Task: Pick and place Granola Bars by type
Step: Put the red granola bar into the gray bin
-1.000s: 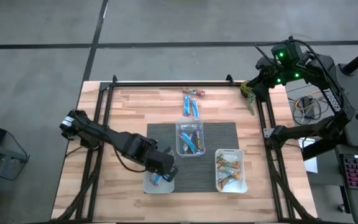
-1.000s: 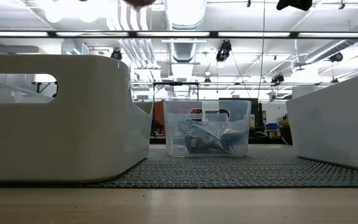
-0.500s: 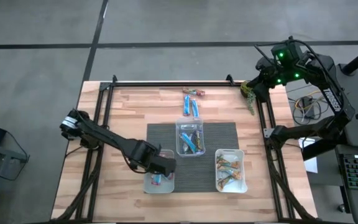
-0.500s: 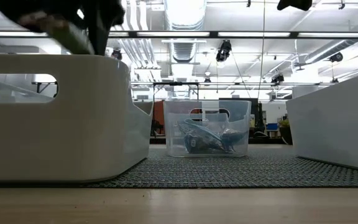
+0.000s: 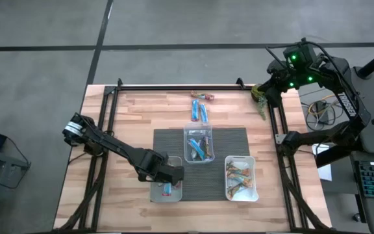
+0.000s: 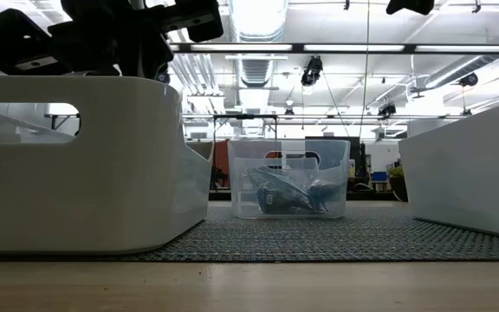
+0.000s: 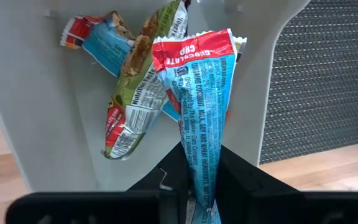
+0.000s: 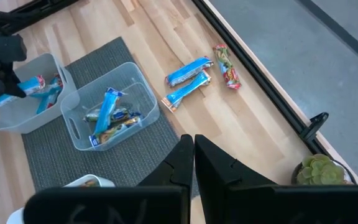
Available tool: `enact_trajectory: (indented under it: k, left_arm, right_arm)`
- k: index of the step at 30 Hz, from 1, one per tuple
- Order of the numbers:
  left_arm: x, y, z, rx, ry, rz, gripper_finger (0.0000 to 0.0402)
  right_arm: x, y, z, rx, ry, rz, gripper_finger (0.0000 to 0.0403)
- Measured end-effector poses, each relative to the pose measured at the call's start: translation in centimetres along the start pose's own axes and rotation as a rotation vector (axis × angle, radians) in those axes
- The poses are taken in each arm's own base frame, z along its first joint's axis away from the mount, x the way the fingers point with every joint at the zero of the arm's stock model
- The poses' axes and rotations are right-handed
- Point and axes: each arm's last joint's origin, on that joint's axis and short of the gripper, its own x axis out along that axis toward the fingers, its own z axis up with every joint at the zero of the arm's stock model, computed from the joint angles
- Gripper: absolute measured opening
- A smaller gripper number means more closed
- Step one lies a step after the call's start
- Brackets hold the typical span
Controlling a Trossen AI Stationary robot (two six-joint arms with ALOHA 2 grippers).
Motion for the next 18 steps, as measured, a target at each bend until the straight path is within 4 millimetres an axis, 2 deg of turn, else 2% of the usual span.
enact_trajectory:
  k: [8,18]
  left_arm:
    - [0.00,-0.03,0.09,0.000,-0.009,-0.003,0.0047]
    - [0.04,-0.18,0.46,0.005,-0.020,-0.007,0.0120]
  right_arm:
    - [0.00,0.00,0.01,-0.012,0.000,0.000,0.0008]
    - [0.00,0.00,0.00,-0.011,0.000,0.000,0.0008]
